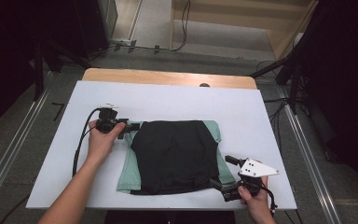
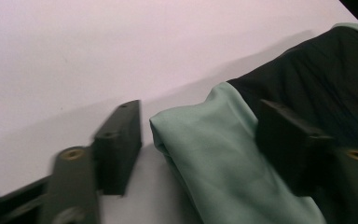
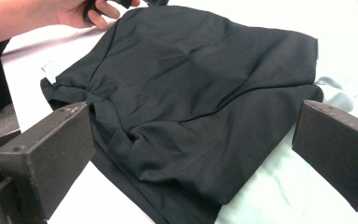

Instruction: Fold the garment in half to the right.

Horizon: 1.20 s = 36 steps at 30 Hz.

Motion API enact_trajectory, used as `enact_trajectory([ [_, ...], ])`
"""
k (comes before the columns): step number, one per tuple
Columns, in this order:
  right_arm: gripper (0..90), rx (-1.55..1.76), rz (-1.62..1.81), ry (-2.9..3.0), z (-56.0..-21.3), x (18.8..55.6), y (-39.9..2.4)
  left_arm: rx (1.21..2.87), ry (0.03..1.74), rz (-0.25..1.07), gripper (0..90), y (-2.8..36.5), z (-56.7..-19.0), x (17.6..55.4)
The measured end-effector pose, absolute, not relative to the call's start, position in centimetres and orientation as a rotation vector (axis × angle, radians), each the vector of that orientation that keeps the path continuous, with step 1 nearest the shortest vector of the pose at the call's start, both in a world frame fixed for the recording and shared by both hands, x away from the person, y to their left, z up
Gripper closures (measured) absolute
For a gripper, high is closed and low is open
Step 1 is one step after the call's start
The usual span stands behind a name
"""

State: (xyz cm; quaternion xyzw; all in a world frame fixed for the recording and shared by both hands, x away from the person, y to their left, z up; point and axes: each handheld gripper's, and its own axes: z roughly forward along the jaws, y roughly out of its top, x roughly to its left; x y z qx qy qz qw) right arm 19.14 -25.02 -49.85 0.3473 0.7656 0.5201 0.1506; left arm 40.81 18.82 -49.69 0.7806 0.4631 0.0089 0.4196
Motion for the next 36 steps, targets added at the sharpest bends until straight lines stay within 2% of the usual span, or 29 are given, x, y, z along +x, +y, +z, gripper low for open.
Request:
enact_trajectory([
  [7, 0.0, 0.976, 1.493, 2.213, -49.8, 19.0, -24.3, 1.962, 1.174, 0.015, 60.1, 18.7, -50.0, 40.8],
  [10, 0.0, 0.968, 1.496, 2.223, -49.7, 18.9, -23.7, 1.965, 1.147, 0.006, 74.7, 18.9, -49.7, 40.7],
  [13, 0.0, 0.953, 1.506, 2.235, -49.4, 18.8, -23.0, 1.976, 1.113, 0.011, 81.6, 18.8, -49.4, 40.4],
  [25, 0.0, 0.903, 1.498, 2.281, -48.6, 19.0, -20.0, 1.958, 1.028, 0.062, 84.2, 18.6, -47.6, 39.3],
  [36, 0.0, 0.782, 1.536, 2.367, -47.6, 18.8, -15.1, 1.938, 0.999, 0.083, 84.2, 18.4, -46.5, 38.6],
])
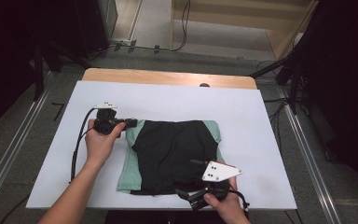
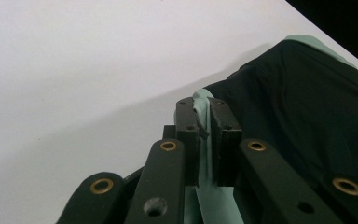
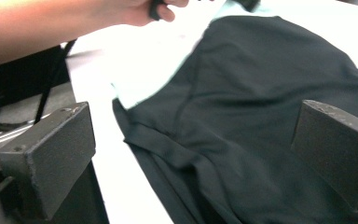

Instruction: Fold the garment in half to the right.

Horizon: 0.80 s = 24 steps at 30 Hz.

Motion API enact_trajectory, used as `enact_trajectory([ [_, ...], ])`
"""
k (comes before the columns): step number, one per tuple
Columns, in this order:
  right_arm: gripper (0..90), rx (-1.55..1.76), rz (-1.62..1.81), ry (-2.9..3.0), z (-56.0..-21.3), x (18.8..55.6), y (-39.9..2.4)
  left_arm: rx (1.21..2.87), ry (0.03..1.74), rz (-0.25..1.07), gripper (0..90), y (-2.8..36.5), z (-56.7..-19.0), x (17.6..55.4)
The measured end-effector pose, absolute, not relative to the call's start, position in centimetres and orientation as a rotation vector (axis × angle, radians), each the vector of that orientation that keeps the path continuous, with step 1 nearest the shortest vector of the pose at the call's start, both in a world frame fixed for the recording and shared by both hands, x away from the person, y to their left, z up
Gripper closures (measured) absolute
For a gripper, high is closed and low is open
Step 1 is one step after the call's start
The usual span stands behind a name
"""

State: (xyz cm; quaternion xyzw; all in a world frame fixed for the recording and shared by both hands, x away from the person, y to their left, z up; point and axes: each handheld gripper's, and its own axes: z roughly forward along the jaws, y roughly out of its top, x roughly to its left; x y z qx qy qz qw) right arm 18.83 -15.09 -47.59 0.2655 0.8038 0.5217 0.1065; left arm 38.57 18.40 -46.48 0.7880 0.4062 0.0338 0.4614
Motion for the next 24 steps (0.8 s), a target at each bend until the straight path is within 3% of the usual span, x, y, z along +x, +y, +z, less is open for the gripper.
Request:
enact_trajectory([
  [8, 5.7, 0.714, 1.557, 2.411, -47.2, 18.9, -10.9, 1.934, 0.988, 0.091, 84.2, 18.4, -46.2, 38.3],
  [24, 34.9, 0.672, 1.453, 2.5, -48.6, 19.3, -3.4, 1.932, 0.968, 0.102, 84.2, 18.5, -45.8, 38.0],
])
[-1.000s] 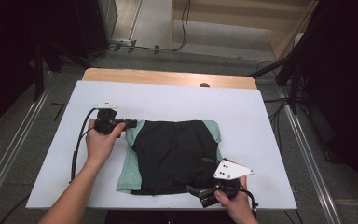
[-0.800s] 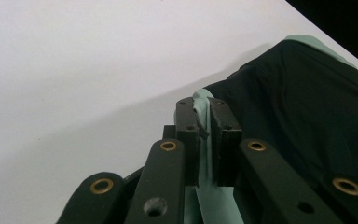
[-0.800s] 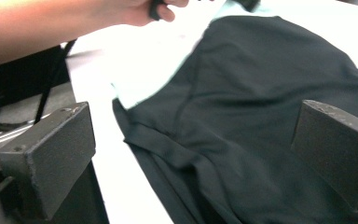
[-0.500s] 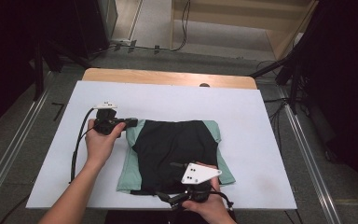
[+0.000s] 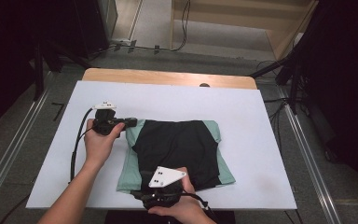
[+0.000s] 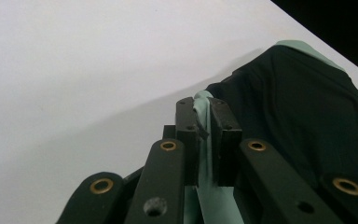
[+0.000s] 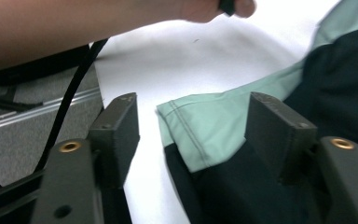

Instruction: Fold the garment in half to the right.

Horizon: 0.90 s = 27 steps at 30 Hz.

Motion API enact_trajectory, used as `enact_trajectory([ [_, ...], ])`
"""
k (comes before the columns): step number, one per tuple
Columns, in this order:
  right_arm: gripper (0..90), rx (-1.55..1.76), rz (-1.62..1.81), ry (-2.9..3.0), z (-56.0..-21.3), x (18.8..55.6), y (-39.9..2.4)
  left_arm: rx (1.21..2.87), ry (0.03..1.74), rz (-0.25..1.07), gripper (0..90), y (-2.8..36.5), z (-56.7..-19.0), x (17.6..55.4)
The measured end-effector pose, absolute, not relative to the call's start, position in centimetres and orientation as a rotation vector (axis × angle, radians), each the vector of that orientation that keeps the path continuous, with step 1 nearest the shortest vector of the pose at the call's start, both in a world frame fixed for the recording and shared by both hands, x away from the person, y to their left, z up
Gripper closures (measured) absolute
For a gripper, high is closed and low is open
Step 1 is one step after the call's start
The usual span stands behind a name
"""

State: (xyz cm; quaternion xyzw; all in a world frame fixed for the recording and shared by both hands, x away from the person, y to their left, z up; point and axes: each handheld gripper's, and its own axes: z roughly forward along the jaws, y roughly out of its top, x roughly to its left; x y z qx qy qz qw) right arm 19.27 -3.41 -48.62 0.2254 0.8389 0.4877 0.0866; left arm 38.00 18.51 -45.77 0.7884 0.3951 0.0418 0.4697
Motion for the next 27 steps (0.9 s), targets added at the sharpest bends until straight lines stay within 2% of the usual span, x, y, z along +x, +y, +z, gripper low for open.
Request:
enact_trajectory([
  [9, 46.0, 0.665, 1.374, 2.569, -49.9, 19.6, -1.1, 1.934, 0.966, 0.109, 84.1, 18.5, -45.8, 38.0],
  [27, 49.2, 0.671, 1.175, 2.591, -51.5, 20.0, 1.2, 1.939, 0.959, 0.116, 84.1, 18.4, -45.8, 37.8],
])
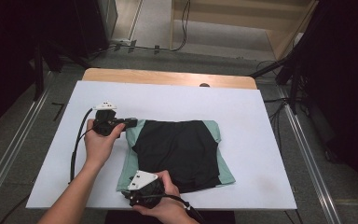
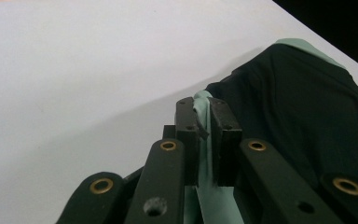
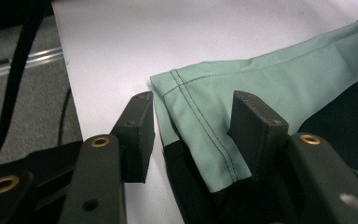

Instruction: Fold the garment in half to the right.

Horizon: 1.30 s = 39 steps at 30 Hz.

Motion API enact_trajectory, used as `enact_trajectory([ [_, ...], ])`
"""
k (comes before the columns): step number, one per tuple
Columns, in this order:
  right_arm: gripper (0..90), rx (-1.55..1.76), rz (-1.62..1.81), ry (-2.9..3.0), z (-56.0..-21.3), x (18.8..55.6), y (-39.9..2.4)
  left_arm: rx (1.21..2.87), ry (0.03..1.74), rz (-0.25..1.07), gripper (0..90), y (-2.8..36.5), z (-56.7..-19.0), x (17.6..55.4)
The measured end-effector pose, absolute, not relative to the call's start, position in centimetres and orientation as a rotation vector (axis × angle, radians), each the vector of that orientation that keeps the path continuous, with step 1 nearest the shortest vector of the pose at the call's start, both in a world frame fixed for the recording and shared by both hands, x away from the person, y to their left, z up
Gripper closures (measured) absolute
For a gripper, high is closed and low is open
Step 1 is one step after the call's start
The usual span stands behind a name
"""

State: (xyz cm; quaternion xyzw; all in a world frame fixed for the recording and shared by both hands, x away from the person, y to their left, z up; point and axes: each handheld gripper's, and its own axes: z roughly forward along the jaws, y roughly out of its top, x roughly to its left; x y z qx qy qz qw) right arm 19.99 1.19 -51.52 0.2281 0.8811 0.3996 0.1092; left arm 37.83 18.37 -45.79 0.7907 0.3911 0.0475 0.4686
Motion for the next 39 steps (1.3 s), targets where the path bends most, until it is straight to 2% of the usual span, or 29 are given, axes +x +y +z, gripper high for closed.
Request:
enact_trajectory([
  [7, 57.9, 0.684, 1.136, 2.577, -51.6, 19.9, 1.4, 1.94, 0.962, 0.124, 84.1, 18.3, -45.8, 37.8],
  [13, 77.5, 0.699, 1.133, 2.57, -51.6, 20.0, 1.3, 1.94, 0.96, 0.123, 84.1, 18.3, -45.8, 37.8],
  [15, 80.6, 0.727, 1.137, 2.568, -51.6, 20.1, 1.2, 1.942, 0.959, 0.126, 84.1, 18.3, -45.8, 37.8],
  [31, 83.7, 0.658, 1.251, 2.487, -50.6, 19.2, 1.0, 1.912, 0.975, 0.14, 84.2, 19.0, -45.4, 38.0],
  [39, 83.6, 0.601, 1.359, 2.437, -49.0, 18.8, 2.4, 1.903, 1.013, 0.186, 84.1, 21.1, -43.8, 37.5],
])
